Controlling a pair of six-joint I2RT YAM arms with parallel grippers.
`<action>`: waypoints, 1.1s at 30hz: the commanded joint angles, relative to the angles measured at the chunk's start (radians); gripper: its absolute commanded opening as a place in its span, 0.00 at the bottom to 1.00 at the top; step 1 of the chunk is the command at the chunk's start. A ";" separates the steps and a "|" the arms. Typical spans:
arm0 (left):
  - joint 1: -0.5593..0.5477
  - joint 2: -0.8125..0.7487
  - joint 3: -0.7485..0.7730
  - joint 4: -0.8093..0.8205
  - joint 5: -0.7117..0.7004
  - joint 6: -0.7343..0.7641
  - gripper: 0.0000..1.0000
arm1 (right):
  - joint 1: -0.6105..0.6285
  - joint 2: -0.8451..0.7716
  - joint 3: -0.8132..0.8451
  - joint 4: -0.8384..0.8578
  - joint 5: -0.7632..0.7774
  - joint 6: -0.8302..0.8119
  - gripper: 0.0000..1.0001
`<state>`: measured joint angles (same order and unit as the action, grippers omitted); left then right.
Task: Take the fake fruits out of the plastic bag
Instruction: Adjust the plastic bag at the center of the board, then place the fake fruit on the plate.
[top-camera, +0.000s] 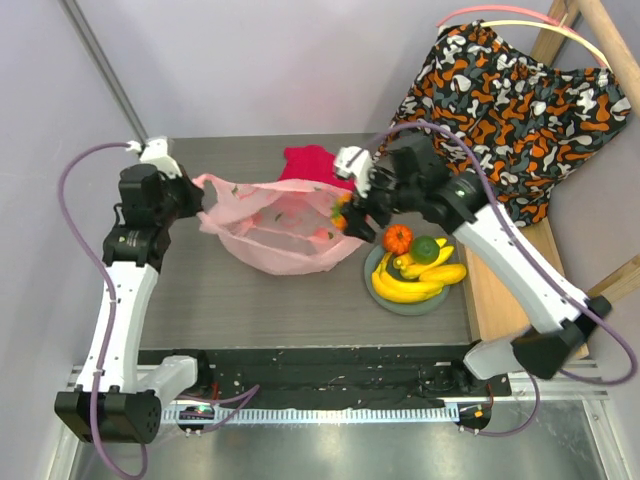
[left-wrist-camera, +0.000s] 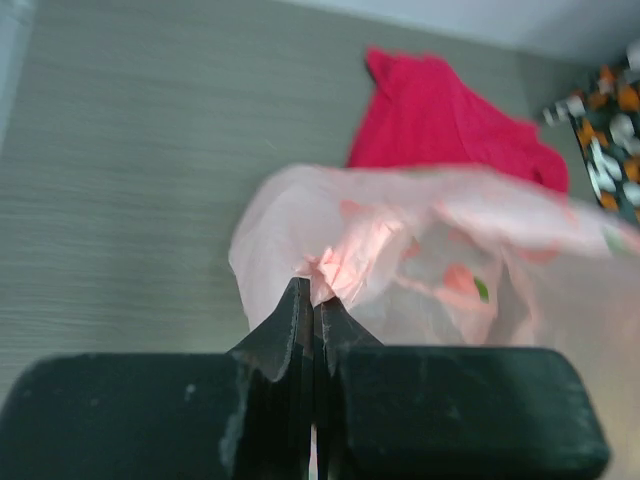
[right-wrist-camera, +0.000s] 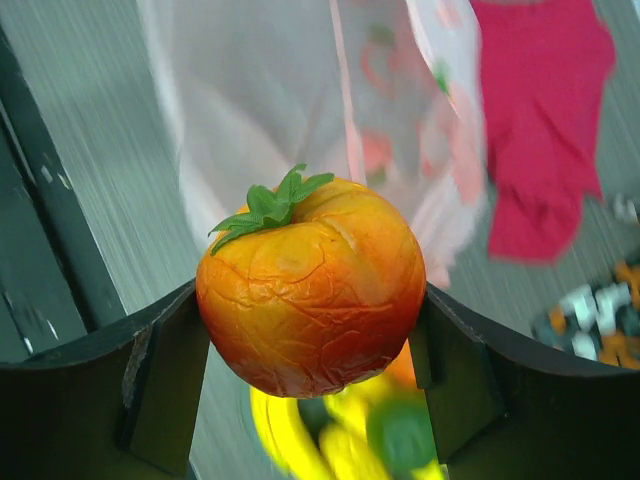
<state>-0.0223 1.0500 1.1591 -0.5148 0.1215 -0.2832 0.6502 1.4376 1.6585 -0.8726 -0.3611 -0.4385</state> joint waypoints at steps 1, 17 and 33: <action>0.067 -0.038 0.070 0.105 -0.224 -0.007 0.00 | -0.072 -0.141 -0.143 -0.218 0.123 -0.202 0.26; 0.085 -0.133 -0.098 0.071 0.191 -0.042 0.38 | -0.090 -0.115 -0.422 -0.193 0.438 -0.538 0.26; 0.091 -0.166 -0.141 0.071 0.218 -0.050 0.40 | -0.096 -0.092 -0.525 -0.140 0.533 -0.614 0.31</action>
<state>0.0647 0.9016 1.0168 -0.4683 0.3153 -0.3336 0.5575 1.3376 1.1397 -1.0592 0.1482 -1.0420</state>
